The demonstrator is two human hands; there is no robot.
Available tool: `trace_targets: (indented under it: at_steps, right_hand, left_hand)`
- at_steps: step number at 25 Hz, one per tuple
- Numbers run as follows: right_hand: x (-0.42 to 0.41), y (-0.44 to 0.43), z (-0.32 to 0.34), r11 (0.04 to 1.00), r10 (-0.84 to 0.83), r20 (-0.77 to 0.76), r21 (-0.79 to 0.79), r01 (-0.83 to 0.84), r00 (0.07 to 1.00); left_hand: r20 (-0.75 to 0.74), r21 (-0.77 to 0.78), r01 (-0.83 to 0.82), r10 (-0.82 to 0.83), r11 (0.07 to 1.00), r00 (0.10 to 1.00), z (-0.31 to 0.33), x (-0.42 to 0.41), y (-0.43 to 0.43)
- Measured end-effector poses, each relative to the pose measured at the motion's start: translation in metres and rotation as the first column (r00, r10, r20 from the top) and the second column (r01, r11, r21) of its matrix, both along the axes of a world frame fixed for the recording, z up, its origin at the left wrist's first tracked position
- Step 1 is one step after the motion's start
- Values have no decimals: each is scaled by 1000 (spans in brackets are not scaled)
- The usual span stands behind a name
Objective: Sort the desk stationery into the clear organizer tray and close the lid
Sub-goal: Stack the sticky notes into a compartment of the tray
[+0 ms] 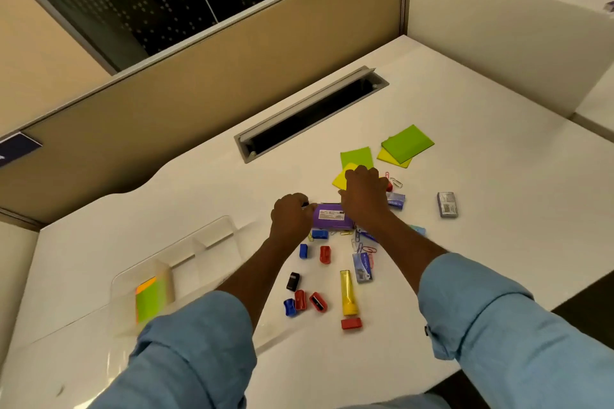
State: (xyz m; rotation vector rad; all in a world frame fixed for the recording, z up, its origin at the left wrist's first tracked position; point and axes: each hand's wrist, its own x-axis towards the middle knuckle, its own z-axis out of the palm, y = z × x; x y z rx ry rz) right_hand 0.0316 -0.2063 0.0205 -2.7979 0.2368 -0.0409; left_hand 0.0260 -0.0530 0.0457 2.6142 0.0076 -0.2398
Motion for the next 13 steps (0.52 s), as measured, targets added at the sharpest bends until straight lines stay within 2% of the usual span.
trace_targets:
  at_steps: [9, 13]
  right_hand:
    - [48, -111, -25, 971, -217, -51, 93, 221, 975]
    - [67, -139, -31, 953, -287, -48, 89, 291, 957]
  left_hand:
    - [-102, 119, -21, 33, 993, 994, -22, 51, -78]
    - [-140, 170, -84, 108, 982, 984, -35, 69, -91]
